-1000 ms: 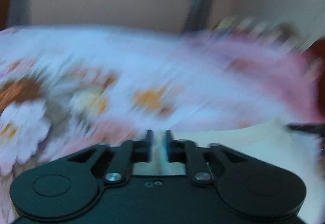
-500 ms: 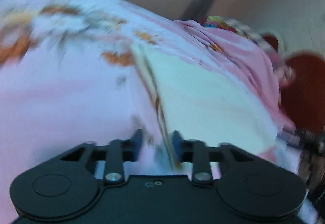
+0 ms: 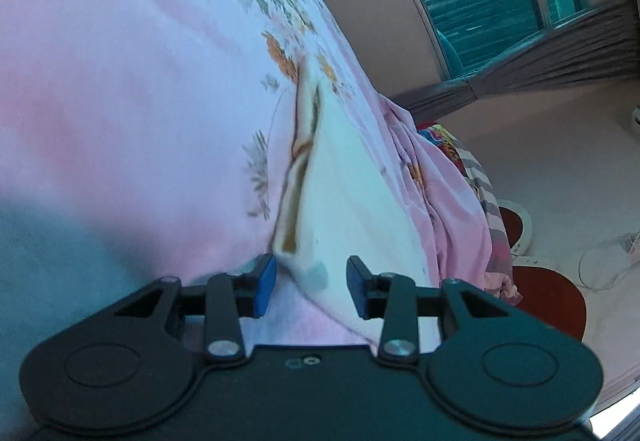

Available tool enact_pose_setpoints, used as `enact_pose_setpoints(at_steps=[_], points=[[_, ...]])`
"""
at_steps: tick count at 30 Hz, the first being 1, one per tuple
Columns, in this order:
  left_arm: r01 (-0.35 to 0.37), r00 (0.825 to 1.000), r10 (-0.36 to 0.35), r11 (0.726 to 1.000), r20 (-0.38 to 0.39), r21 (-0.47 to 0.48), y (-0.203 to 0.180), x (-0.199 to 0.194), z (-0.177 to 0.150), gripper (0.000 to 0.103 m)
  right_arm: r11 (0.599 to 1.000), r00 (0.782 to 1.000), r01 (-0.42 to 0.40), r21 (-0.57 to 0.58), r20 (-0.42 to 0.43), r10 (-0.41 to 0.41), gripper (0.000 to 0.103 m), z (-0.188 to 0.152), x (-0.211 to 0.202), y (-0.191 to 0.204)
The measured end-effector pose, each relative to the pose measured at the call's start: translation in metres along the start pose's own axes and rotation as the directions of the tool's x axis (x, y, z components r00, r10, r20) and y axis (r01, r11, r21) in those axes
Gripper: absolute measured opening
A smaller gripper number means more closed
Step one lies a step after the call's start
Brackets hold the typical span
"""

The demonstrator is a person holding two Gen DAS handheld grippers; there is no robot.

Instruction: Fold small clothes

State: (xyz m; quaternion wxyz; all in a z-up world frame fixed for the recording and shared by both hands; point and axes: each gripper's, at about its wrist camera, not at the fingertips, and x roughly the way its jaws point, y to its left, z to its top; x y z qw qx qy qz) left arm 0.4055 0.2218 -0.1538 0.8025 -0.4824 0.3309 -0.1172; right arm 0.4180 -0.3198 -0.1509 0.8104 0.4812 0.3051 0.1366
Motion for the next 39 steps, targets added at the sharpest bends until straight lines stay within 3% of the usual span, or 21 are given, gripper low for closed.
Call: enact_pose_setpoints(at_steps=[3,4,7,11,15,17,19,20,21,23,25,26,28,32,33,35,36,38,39], points=[[0.008,0.999,-0.008,1.0,-0.034,0.006,-0.001,0.018,0.0,0.036,1.0,1.0,0.004,-0.022,-0.001,-0.004,0.055,0.0,0.011,0.002],[0.01,0.999,-0.009,1.0,-0.047,0.016,-0.003,0.023,-0.001,0.035,1.0,1.0,0.013,-0.024,-0.006,-0.013,0.046,-0.001,0.017,0.002],[-0.027,0.996,0.034,0.996,-0.085,0.088,-0.013,0.042,-0.002,0.003,0.999,0.998,0.047,-0.023,-0.048,-0.048,0.007,0.003,0.031,0.003],[0.002,0.999,0.004,0.994,-0.049,0.108,-0.017,0.03,0.0,0.003,0.995,0.998,0.057,-0.086,-0.019,-0.059,0.006,0.008,0.022,0.009],[0.055,0.998,-0.054,0.989,-0.011,0.134,-0.029,0.006,0.009,0.003,0.988,1.0,0.002,-0.157,-0.003,-0.003,0.005,0.01,0.001,0.026],[0.039,0.999,-0.035,0.989,-0.03,0.144,-0.026,0.004,0.009,0.003,0.985,1.0,0.003,-0.172,-0.008,-0.005,0.006,0.007,-0.003,0.029],[-0.033,0.996,0.044,0.99,-0.075,0.136,-0.012,0.013,0.006,0.003,0.982,0.997,0.065,-0.177,-0.022,-0.07,0.006,0.0,0.005,0.02],[-0.061,0.993,0.076,0.987,-0.092,0.149,-0.006,0.022,0.003,0.006,0.978,0.99,0.126,-0.168,-0.038,-0.134,0.006,-0.002,0.013,0.011],[-0.038,0.995,0.051,0.988,-0.084,0.148,-0.001,0.021,0.001,0.007,0.976,0.986,0.148,-0.159,-0.05,-0.158,0.005,-0.004,0.019,0.002],[-0.044,0.995,0.056,0.989,-0.087,0.139,-0.005,0.013,0.004,0.015,0.985,0.99,0.122,-0.119,-0.05,-0.129,0.006,-0.001,0.013,-0.003],[-0.06,0.997,0.067,0.983,-0.035,0.171,-0.011,-0.009,0.009,0.027,0.977,0.986,0.161,-0.139,-0.015,-0.165,0.009,0.004,-0.003,0.002],[-0.103,0.995,0.103,0.97,0.012,0.218,-0.016,-0.022,0.013,0.035,0.966,0.983,0.182,-0.183,0.043,-0.177,0.009,0.007,-0.017,0.007],[-0.187,0.982,0.165,0.925,0.096,0.329,-0.034,-0.032,0.02,0.041,0.939,0.984,0.176,-0.295,0.09,-0.156,0.009,0.013,-0.027,0.021],[-0.171,0.984,0.126,0.844,0.123,0.508,-0.088,0.005,0.025,0.047,0.824,0.981,0.193,-0.533,0.132,-0.145,0.009,0.013,0.008,0.076],[-0.186,0.981,0.128,0.813,0.143,0.552,-0.101,0.019,0.026,0.049,0.802,0.982,0.19,-0.567,0.131,-0.14,0.009,0.013,0.021,0.086],[-0.259,0.964,0.16,0.743,0.212,0.617,-0.12,0.049,0.026,0.075,0.747,0.977,0.215,-0.629,0.138,-0.165,0.009,0.017,0.059,0.106],[-0.286,0.956,0.171,0.712,0.237,0.641,-0.125,0.065,0.028,0.077,0.734,0.976,0.218,-0.643,0.13,-0.176,0.009,0.017,0.074,0.109],[-0.301,0.953,0.21,0.673,0.216,0.675,-0.123,0.097,0.031,0.08,0.695,0.968,0.245,-0.676,0.124,-0.22,0.009,0.02,0.101,0.108],[-0.307,0.949,0.265,0.649,0.171,0.696,-0.113,0.116,0.032,0.081,0.65,0.958,0.27,-0.71,0.13,-0.257,0.009,0.019,0.116,0.102]])
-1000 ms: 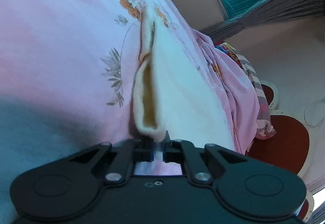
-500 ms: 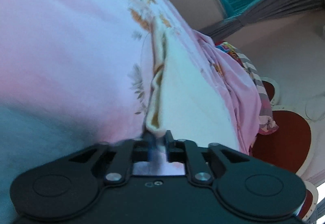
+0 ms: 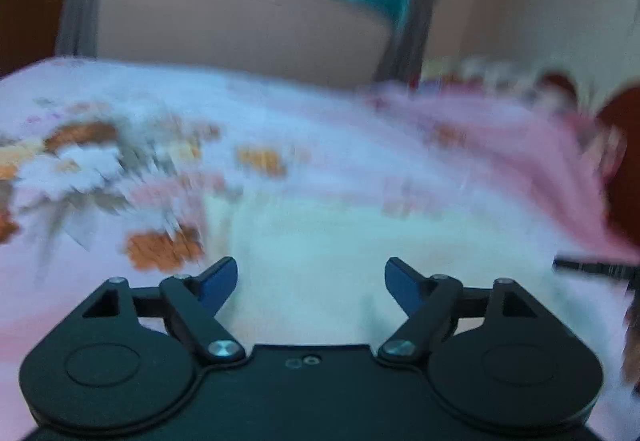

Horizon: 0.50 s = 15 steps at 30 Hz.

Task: Fold small clothes
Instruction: 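Lay the folded edges down and open both grippers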

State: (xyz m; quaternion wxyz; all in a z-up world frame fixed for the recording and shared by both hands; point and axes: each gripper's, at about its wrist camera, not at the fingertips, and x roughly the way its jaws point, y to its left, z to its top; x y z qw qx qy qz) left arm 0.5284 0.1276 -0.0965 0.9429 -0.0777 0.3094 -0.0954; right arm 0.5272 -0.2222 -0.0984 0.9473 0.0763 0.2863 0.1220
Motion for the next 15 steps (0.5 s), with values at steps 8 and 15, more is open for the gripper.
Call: enact_pose_setpoints(at_steps=[8,15], points=[[0.045,0.998,-0.05,0.985,0.024,0.167,0.023,-0.001,0.014,0.085,0.989,0.994,-0.089,-0.117,0.056,0.096,0.009,0.011,0.006,-0.024],[-0.103,0.992,0.112,0.985,-0.062,0.14,0.021,0.074,0.017,0.095,0.988,0.995,0.042,-0.147,-0.088,-0.056,0.009,0.015,0.101,-0.01]])
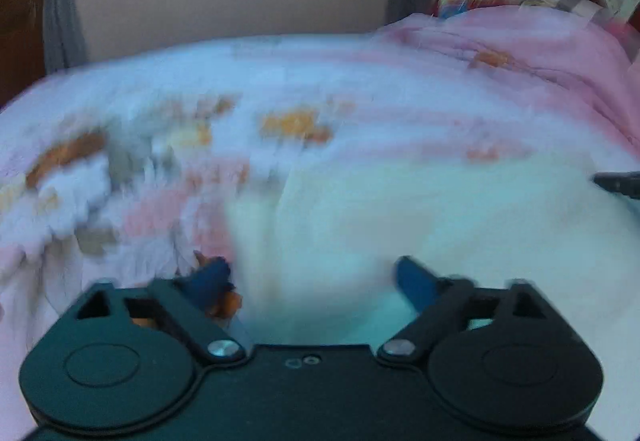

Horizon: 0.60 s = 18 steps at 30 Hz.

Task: Fold small clothes
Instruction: 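Lay the folded edges down and open both grippers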

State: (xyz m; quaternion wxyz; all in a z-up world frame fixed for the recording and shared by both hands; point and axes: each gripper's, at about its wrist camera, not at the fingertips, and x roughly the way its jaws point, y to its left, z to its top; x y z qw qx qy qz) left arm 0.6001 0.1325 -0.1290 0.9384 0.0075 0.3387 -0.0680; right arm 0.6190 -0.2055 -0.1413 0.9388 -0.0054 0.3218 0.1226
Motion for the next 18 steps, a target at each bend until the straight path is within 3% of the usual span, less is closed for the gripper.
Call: enact_pose_setpoints(at_steps=[4,6,7,8,9,10,12,14,16,18], points=[[0.006,1.0,-0.006,0.999,0.007,-0.051,0.016,-0.024,-0.007,0.093,0.994,0.999,-0.045,0.1,-0.024,0.048,0.01,0.002,-0.015,-0.023],[0.051,0.998,-0.049,0.996,0.035,-0.076,0.022,-0.052,-0.019,0.094,0.993,0.998,-0.048,0.111,0.04,0.044,0.017,0.0,-0.056,-0.023],[0.075,0.997,-0.071,0.991,0.043,-0.107,0.025,-0.065,-0.033,0.095,0.991,0.991,-0.093,0.096,0.105,0.083,0.044,-0.006,-0.077,-0.02],[0.087,0.996,-0.086,0.99,0.019,-0.115,0.024,-0.067,-0.043,0.097,0.991,0.985,-0.121,0.064,0.131,0.112,0.082,-0.016,-0.09,-0.015],[0.06,0.998,-0.06,0.996,0.005,-0.07,0.019,-0.068,-0.052,0.097,0.993,0.991,-0.112,0.02,0.077,0.111,0.092,-0.029,-0.089,-0.006],[0.034,0.999,-0.034,0.999,0.007,-0.039,0.015,-0.07,-0.053,0.097,0.996,0.996,-0.079,-0.031,-0.035,0.078,0.093,-0.044,-0.076,0.002],[-0.009,1.0,0.008,0.998,-0.018,-0.061,0.007,-0.077,-0.048,0.093,0.998,0.998,-0.059,-0.009,-0.011,0.059,0.093,-0.055,-0.079,0.001],[0.01,1.0,-0.012,0.994,-0.019,-0.112,0.004,-0.095,-0.048,0.088,0.996,0.999,-0.046,0.073,0.004,0.046,0.079,-0.05,-0.098,-0.004],[0.03,1.0,-0.029,0.99,0.01,-0.136,0.002,-0.12,-0.06,0.092,0.991,0.994,-0.068,0.116,0.099,0.056,0.079,-0.054,-0.133,-0.006],[-0.004,1.0,0.001,0.991,-0.017,-0.134,0.0,-0.124,-0.077,0.099,0.987,0.994,-0.067,0.148,0.096,0.054,0.079,-0.067,-0.147,-0.007]])
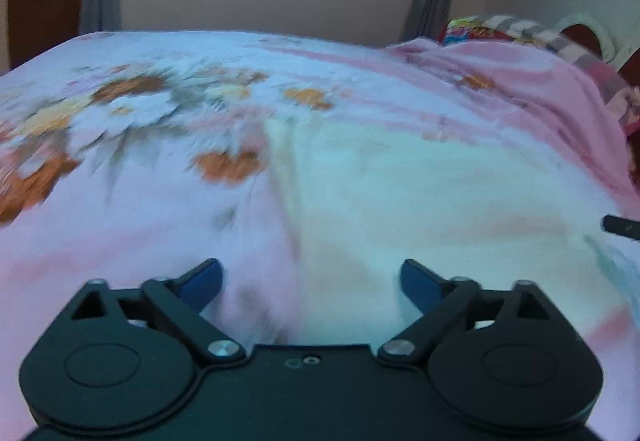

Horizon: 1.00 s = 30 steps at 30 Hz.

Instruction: Fold small clothes

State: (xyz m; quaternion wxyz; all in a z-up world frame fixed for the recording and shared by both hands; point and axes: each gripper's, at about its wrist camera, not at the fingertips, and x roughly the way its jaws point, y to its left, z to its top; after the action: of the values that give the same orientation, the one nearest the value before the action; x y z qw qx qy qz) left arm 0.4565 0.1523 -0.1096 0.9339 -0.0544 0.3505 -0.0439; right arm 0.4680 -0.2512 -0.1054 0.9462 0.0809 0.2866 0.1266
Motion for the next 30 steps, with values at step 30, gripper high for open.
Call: enact_pose_setpoints(at_steps=[30], points=[[0.153,0.988,-0.154,0.98,0.007,-0.131,0.026,0.013,0.009,0.095,0.998,0.999,-0.006,0.057,0.034,0.004,0.08,-0.009,-0.019,-0.003]])
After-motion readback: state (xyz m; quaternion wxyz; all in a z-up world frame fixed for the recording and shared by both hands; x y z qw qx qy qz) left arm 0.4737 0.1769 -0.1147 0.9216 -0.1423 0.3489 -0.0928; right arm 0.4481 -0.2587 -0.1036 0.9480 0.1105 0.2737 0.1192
